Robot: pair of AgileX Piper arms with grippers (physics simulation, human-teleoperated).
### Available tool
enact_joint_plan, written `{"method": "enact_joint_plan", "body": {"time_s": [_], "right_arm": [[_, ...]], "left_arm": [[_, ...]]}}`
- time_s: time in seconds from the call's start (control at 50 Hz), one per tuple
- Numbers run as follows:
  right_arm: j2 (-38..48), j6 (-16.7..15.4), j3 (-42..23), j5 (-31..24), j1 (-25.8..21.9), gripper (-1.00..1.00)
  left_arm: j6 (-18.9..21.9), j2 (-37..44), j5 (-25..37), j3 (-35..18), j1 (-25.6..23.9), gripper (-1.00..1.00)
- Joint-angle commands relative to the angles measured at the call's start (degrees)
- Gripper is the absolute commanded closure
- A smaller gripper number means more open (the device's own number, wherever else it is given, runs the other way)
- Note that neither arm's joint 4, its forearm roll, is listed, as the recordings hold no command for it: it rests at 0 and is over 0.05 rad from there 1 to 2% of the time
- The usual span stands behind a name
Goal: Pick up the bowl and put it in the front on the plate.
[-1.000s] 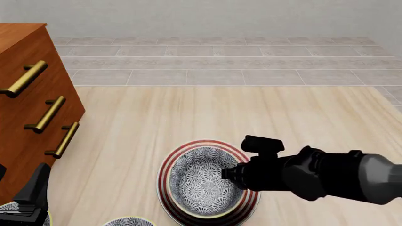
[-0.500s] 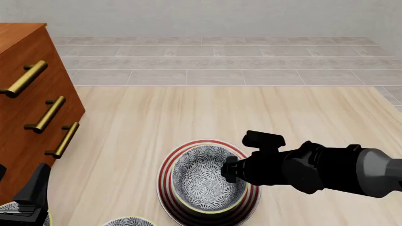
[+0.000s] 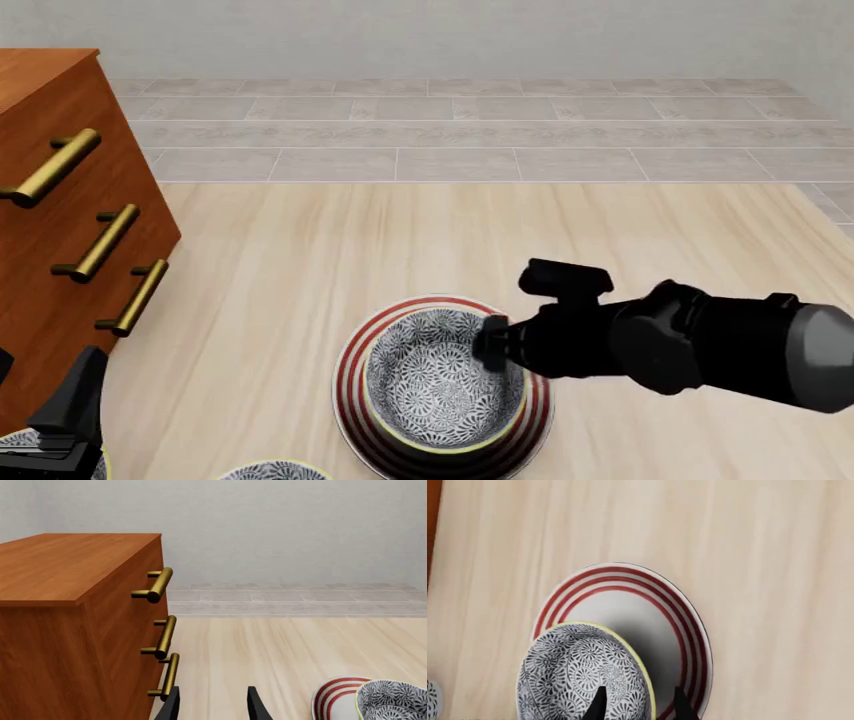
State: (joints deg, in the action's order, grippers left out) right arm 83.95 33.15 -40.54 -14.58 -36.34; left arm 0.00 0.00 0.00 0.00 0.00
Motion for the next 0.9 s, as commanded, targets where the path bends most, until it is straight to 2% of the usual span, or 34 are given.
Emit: {"method": "enact_joint_plan", "body": {"time_s": [0.02,0.42,0.9], "right_arm": [[-2.21,-2.28,-2.70,-4.04,1.32,-1.00],[-4.87,-7.13,-9.26,-10.76,4.64,-1.00],[-7.63,-9.43,-12.87,-12.16,7.54,-1.00]], "left_arm": [[0.00,0.00,0.00,0.00,0.00,-1.00],[0.00,0.00,0.00,0.00,0.00,-1.00],[0.00,0.00,0.00,0.00,0.00,-1.00]]}}
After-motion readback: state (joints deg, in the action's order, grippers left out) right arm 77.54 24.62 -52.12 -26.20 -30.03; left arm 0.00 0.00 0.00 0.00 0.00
